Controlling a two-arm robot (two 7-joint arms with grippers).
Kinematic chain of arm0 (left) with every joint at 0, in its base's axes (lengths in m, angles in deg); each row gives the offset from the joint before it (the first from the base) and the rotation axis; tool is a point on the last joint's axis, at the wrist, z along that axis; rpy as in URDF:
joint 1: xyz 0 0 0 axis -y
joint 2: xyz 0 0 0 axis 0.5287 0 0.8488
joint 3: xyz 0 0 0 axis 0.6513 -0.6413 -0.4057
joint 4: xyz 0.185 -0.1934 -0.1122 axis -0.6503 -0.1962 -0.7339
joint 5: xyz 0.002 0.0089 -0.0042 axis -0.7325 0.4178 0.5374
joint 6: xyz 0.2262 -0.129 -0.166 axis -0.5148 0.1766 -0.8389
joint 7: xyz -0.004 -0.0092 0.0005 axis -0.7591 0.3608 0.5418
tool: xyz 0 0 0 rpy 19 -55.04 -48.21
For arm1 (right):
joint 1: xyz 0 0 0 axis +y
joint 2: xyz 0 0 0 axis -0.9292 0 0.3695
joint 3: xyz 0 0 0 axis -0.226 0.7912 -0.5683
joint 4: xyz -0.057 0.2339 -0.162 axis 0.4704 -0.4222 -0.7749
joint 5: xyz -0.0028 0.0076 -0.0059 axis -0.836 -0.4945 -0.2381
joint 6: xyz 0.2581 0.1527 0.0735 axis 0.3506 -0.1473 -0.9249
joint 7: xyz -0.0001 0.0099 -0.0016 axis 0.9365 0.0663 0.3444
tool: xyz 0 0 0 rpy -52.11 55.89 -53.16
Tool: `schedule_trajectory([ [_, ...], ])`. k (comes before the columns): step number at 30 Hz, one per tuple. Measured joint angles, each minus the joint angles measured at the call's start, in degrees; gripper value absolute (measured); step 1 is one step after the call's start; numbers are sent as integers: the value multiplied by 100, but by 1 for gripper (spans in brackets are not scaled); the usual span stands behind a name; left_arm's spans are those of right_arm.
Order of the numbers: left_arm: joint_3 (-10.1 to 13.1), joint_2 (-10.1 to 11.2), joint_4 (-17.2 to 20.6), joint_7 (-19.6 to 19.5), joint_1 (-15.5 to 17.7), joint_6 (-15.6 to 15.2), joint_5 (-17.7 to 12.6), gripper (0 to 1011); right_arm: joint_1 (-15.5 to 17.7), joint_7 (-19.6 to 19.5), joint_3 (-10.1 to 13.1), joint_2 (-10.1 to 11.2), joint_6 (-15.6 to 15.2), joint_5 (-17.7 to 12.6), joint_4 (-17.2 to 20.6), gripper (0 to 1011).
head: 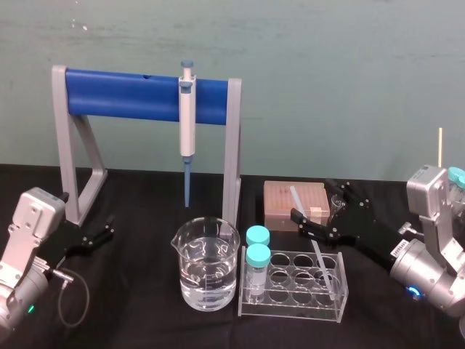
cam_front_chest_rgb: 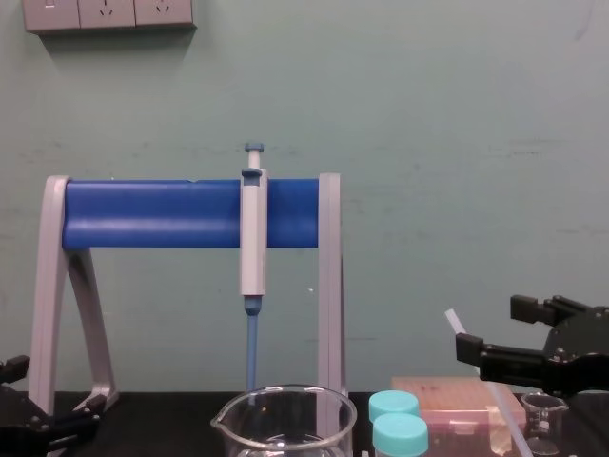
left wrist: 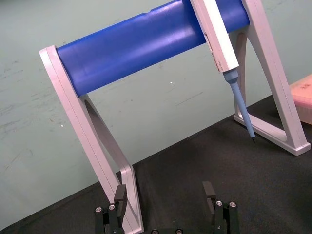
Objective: Pick up the stirring rod with one hand, then place it down.
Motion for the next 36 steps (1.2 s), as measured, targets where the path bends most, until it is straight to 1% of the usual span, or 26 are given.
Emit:
schedule_trajectory([
  [6, 0, 0, 0, 0, 0, 0, 0, 1001, -132, 237, 45, -99, -346, -166, -161, 1002],
  [13, 0, 0, 0, 0, 0, 0, 0, 1000, -266, 386, 55, -181, -554, -135, -329, 1000],
  [25, 0, 0, 0, 0, 0, 0, 0, 1000, -417, 599, 69, -284, -743, -50, -544, 1000],
  [36, 0, 0, 0, 0, 0, 0, 0, 1000, -419, 601, 93, -297, -759, -42, -562, 1000],
])
